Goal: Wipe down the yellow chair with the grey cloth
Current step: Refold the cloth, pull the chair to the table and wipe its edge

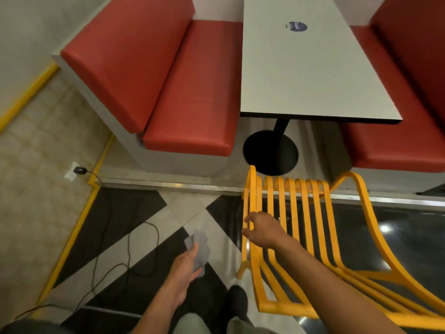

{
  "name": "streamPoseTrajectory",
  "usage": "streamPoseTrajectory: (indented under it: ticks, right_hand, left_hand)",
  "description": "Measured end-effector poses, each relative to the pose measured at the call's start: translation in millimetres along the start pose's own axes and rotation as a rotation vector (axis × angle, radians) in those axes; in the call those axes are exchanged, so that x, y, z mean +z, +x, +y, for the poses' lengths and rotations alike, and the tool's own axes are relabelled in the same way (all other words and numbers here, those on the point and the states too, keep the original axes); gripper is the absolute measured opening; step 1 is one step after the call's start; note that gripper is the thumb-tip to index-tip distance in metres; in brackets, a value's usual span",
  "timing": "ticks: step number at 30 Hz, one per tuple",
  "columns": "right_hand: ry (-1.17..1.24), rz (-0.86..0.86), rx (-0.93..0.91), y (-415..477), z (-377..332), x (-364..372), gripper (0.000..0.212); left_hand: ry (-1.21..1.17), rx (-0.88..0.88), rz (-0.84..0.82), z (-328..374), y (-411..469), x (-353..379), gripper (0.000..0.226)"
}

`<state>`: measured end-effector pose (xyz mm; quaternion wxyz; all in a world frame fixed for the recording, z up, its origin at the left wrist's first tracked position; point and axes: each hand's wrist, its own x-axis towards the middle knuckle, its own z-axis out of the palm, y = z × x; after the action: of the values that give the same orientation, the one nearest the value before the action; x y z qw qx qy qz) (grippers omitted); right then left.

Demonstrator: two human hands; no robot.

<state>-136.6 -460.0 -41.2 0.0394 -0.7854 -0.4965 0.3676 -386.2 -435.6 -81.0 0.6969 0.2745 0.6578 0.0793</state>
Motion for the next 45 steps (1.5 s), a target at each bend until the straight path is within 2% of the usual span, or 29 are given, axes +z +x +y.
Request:
streamPoseTrajectory:
  ticks: [5, 9, 13, 19, 24, 27, 30, 36, 40, 41, 43, 45]
  right_hand:
    - [0.027, 0.048, 0.116, 69.5, 7.7, -0.1, 0.053]
    - [0.099, 0.186, 0.233, 133.7, 24.2, 3.1, 0.056]
    - [0.151, 0.366, 0.319, 211.6, 48.3, 6.7, 0.052]
    - [0.071, 0.554, 0.282, 302.2, 65.0, 11.6, 0.049]
    - [0.081, 0.697, 0.273, 339.4, 79.1, 30.5, 0.031]
    - [0.078, 0.758, 0.277, 346.3, 87.9, 39.1, 0.026]
    - [0.128, 0.796, 0.265, 350.5, 93.1, 43.4, 0.022]
    - [0.157, 0.82, 0.238, 352.6, 101.6, 47.1, 0.021]
    - [0.164, 0.811, 0.239, 353.0, 104.9, 49.5, 0.022]
    - [0.163, 0.815, 0.232, 353.5, 105.8, 49.8, 0.023]
    - [0.165, 0.833, 0.213, 354.0, 107.8, 50.3, 0.024]
    - [0.169, 0.833, 0.201, 353.7, 108.8, 51.9, 0.024]
  left_hand:
    - [0.227, 0.012, -0.015, 28.9, 61.3, 22.7, 0.062]
    - [0.472, 0.043, -0.057, 60.9, 140.9, 42.6, 0.048]
    - [0.681, 0.076, -0.1, 85.9, 254.1, 67.6, 0.058]
    - [1.062, 0.366, -0.255, 120.6, 414.0, 136.8, 0.06]
    - [1.254, 0.801, -0.375, 126.6, 479.1, 204.2, 0.049]
    - [1.364, 0.878, -0.422, 107.6, 504.5, 226.6, 0.054]
    - [1.463, 0.907, -0.404, 70.9, 534.2, 224.4, 0.048]
    - [1.465, 1.068, -0.591, -21.3, 533.7, 191.4, 0.038]
    - [1.679, 1.27, -0.642, -79.9, 508.1, 156.5, 0.053]
    - [1.709, 1.298, -0.713, -93.2, 499.3, 151.2, 0.059]
    - [1.724, 1.164, -0.903, -117.7, 483.0, 141.4, 0.063]
    - [1.737, 0.984, -1.01, -137.6, 471.4, 131.3, 0.06]
